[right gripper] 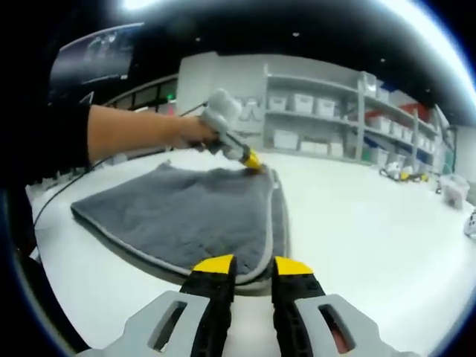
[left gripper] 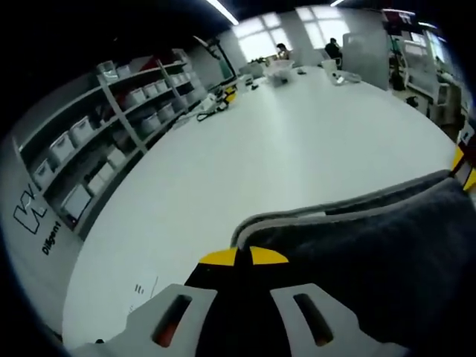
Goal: Open the folded towel by lifting each exposed corner and separating the folded layers until the towel lies flat within the target outline without major curled edges
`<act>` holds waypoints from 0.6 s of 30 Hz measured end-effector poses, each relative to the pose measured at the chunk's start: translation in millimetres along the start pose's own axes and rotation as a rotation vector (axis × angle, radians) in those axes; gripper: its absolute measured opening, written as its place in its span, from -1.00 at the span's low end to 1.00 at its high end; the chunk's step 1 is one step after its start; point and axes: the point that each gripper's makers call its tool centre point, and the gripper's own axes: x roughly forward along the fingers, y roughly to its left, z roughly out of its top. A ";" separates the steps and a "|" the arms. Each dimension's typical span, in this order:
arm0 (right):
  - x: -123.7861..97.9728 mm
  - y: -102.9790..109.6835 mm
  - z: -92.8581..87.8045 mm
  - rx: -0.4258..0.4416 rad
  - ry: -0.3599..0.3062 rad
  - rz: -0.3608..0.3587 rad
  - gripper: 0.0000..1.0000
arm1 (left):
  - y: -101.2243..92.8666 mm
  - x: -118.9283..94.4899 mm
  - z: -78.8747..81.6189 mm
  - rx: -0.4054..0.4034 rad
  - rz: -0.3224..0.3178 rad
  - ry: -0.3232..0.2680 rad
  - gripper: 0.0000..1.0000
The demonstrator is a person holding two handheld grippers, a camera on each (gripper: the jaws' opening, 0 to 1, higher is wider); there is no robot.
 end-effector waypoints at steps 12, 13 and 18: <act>0.9 8.7 -0.2 -0.052 0.024 0.001 -0.97 | 5.0 -13.3 4.9 -0.016 0.012 -0.052 -0.96; 0.3 8.6 1.2 -0.052 0.018 0.001 -0.98 | 6.2 -14.6 5.5 -0.017 0.015 -0.056 -0.96; -5.2 10.7 8.6 -0.052 -0.012 0.007 -1.00 | 10.8 -17.9 10.3 -0.052 0.020 -0.083 -0.96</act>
